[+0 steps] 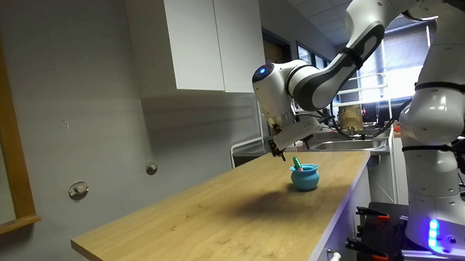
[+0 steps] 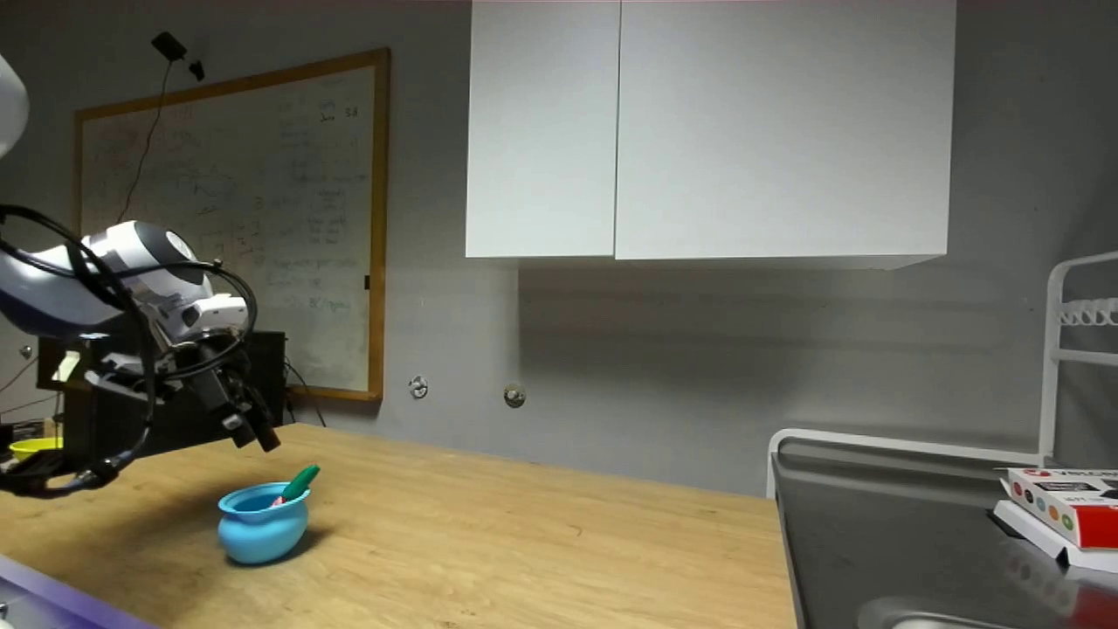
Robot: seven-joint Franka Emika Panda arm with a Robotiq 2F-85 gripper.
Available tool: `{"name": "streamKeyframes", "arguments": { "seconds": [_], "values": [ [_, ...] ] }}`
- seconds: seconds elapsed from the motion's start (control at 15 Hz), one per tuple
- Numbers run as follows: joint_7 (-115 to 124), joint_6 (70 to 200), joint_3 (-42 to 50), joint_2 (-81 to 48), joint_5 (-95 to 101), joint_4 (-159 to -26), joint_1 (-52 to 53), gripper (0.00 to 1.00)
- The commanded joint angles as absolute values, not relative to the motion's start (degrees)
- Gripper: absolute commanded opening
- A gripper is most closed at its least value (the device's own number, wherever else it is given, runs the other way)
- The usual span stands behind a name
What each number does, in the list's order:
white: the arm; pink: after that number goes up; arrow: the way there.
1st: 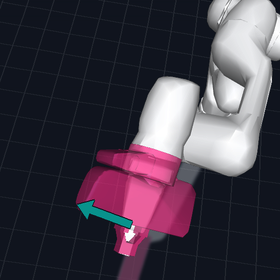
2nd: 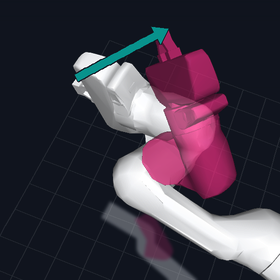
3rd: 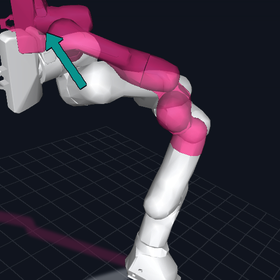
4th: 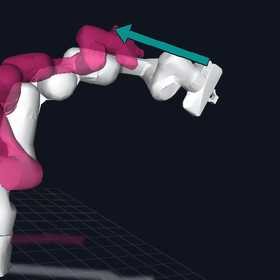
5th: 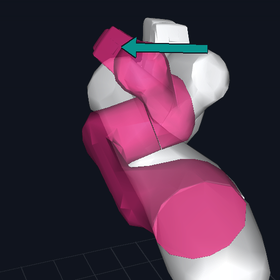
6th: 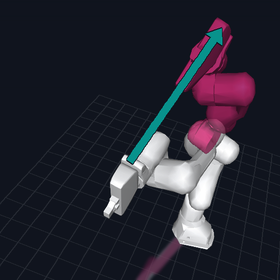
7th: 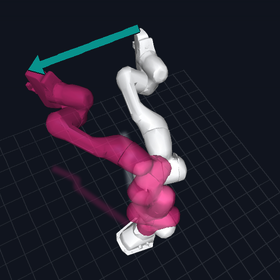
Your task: Put the pen in the bowl
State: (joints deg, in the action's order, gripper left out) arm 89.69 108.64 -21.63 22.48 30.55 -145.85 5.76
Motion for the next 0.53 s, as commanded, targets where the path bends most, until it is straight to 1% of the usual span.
{"name": "streamKeyframes", "arguments": {
  "seconds": [0.0, 0.47],
  "values": [
    [80.6, 109.2, -19.5, 24.5, 27.0, -143.5, 10.2, 1.00],
    [59.0, 111.5, -17.4, 29.0, 17.8, -140.3, 15.0, 1.00]
  ]
}}
